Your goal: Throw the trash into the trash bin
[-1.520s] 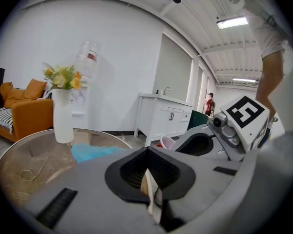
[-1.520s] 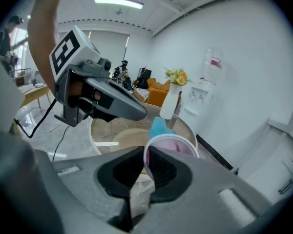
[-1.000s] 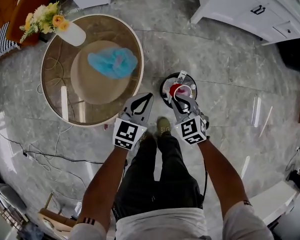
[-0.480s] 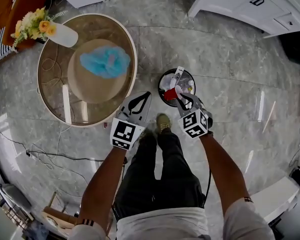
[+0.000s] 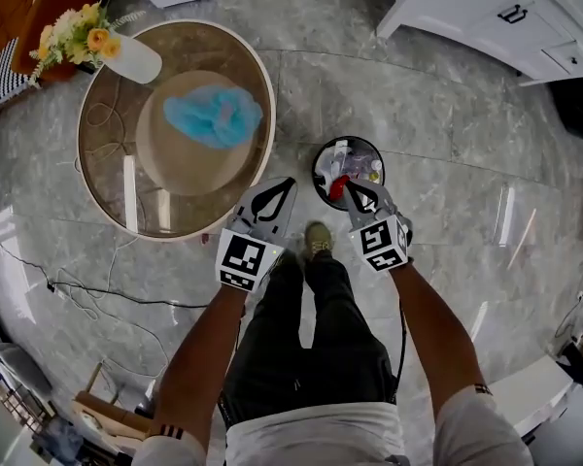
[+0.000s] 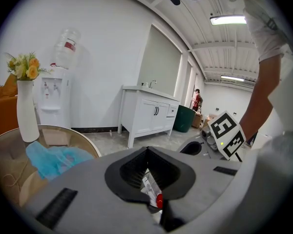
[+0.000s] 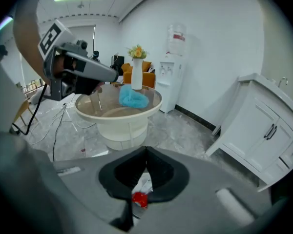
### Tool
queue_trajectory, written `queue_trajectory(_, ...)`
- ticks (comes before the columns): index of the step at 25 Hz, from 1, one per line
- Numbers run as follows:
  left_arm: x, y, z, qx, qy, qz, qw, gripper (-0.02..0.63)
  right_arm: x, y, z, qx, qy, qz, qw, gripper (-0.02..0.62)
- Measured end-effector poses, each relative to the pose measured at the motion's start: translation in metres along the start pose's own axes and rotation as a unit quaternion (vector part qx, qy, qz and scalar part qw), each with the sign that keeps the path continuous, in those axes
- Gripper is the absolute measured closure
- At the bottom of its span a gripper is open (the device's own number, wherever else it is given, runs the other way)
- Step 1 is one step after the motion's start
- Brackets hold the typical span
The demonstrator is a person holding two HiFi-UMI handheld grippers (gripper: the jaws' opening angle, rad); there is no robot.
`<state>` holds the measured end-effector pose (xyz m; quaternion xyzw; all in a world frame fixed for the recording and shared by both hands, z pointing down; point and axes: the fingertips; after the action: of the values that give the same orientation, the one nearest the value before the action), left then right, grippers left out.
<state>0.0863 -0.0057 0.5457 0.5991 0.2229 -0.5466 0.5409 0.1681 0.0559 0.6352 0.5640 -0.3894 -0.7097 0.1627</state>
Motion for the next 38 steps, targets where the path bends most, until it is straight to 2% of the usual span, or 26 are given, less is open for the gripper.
queue_trajectory(6,0.002,-0.01,0.013,0.017,-0.004,-0.005,0.9998,0.606,0.044,0.0,0.008,0.014,0.0,-0.066,0.998,0.594)
queue_trajectory(10,0.005,-0.018,0.018,0.029,-0.007,-0.011,0.9995,0.606,0.082,-0.007,0.018,0.033,-0.002,-0.118,0.993,0.594)
queue_trajectory(15,0.015,-0.03,0.029,0.046,-0.011,-0.025,0.9985,0.606,0.125,-0.01,0.036,0.057,-0.021,-0.157,0.986,0.594)
queue_trajectory(24,0.019,-0.085,0.081,0.09,-0.022,-0.042,0.9948,0.606,0.201,0.012,0.085,0.093,-0.062,-0.182,0.977,0.594)
queue_trajectory(30,0.02,-0.114,0.12,0.107,-0.025,-0.047,0.9929,0.606,0.247,0.035,0.11,0.106,-0.064,-0.194,0.973,0.594)
queue_trajectory(38,0.021,-0.125,0.155,0.126,-0.033,-0.053,0.9901,0.606,0.283,0.068,0.12,0.118,-0.093,-0.18,0.972,0.594)
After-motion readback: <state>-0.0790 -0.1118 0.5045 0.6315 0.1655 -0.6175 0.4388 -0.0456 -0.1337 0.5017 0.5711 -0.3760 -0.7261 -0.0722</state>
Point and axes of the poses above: the fingertips, and each gripper's own axes: y forward along the fingers, z to its left, x out of its top, and after that the axes turned 4 degrees about x, right-handed
